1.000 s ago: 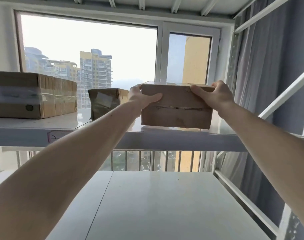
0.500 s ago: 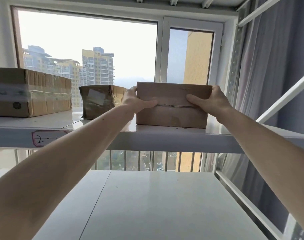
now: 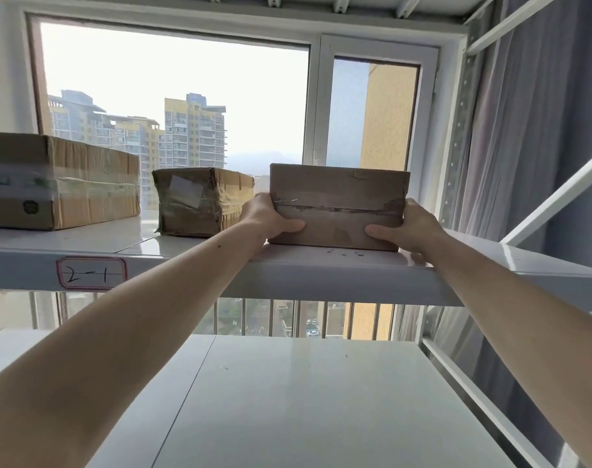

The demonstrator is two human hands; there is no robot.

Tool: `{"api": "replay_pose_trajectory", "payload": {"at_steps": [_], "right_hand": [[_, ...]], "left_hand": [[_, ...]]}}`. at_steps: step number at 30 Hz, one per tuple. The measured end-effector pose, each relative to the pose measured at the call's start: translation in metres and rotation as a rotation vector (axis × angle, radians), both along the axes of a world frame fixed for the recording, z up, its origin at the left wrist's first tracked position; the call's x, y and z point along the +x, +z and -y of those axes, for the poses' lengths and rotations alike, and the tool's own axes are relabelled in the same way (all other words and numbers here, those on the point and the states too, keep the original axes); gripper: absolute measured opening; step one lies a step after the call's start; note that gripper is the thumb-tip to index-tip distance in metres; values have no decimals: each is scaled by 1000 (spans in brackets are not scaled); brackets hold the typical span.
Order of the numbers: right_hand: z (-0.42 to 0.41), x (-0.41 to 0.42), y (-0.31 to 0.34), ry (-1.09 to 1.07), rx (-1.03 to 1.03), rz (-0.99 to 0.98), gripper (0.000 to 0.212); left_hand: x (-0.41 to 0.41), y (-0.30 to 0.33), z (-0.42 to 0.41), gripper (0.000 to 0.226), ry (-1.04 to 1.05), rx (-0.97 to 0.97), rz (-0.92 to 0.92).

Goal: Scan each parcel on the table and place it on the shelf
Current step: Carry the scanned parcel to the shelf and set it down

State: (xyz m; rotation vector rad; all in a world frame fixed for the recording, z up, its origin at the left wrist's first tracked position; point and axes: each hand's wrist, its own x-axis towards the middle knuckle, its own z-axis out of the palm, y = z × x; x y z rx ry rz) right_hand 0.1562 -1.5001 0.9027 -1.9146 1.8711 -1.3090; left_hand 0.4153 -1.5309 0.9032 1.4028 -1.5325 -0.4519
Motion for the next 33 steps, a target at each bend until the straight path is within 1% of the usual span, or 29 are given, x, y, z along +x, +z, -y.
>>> {"api": "replay_pose_trajectory", "payload": {"at_steps": [8, 12, 14, 15, 17, 18, 19, 20, 22, 25, 28, 30, 33], "right_hand": [[8, 2, 0, -7, 61, 45, 72], [2, 4, 2, -20, 66, 32, 74], [-3, 4, 3, -37, 60, 24, 78], [-7, 5, 4, -54, 55, 12, 81], [-13, 3, 4, -92, 27, -8, 86], [-16, 3, 4, -108, 4, -7, 87], [-21, 2, 4, -123, -25, -5, 87], [-24, 1, 3, -141, -57, -2, 86], [-30, -3, 2, -174, -136, 9, 83], [-46, -11, -4, -241, -284, 41, 75], [-72, -18, -12, -318, -416, 57, 60], [-96, -23, -17, -362, -485, 62, 51], [-138, -34, -29, -419, -525, 65, 39]], "left_hand": [[-7, 1, 1, 65, 13, 28, 58], [-7, 3, -10, 56, 18, 48, 69], [-8, 6, -18, 55, 23, 48, 37], [-9, 7, -22, 61, 20, 46, -1], [-12, 10, -29, 89, 10, 24, -98], [-16, 12, -32, 99, 24, -13, -150], [-20, 14, -33, 101, 50, -80, -205], [-24, 16, -35, 99, 81, -165, -262], [-37, 19, -40, 86, 133, -324, -368], [-63, 18, -52, 65, 122, -493, -448], [-92, 13, -72, 55, 15, -575, -429], [-110, 7, -87, 53, -93, -610, -420], [-134, -6, -114, 49, -244, -621, -412]]}}
